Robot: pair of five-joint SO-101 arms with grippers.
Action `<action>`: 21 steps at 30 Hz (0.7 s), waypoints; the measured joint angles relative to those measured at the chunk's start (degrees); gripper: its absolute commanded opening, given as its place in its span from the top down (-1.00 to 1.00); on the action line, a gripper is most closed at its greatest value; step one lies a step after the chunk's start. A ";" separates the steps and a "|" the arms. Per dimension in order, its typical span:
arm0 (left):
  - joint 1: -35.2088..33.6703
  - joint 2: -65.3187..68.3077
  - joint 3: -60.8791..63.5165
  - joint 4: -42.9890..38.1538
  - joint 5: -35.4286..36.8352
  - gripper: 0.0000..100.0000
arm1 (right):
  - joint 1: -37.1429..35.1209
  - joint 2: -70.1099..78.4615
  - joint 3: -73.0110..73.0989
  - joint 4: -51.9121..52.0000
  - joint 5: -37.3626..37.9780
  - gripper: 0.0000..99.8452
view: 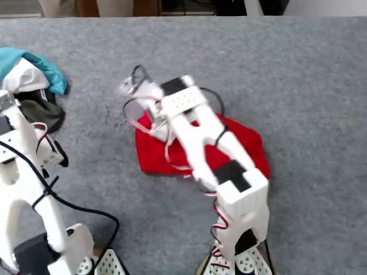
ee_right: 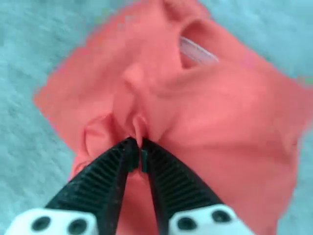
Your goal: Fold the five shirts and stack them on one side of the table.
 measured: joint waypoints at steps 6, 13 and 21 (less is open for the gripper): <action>1.32 -0.62 0.62 -0.62 0.00 0.63 | 11.34 -5.01 -4.92 5.71 6.68 0.98; 19.16 -0.62 0.62 -4.84 4.40 0.52 | 29.36 -6.68 -5.45 4.31 19.60 0.98; 34.90 10.11 -5.98 -10.90 12.04 0.48 | 46.95 -6.68 2.20 -6.59 33.93 0.98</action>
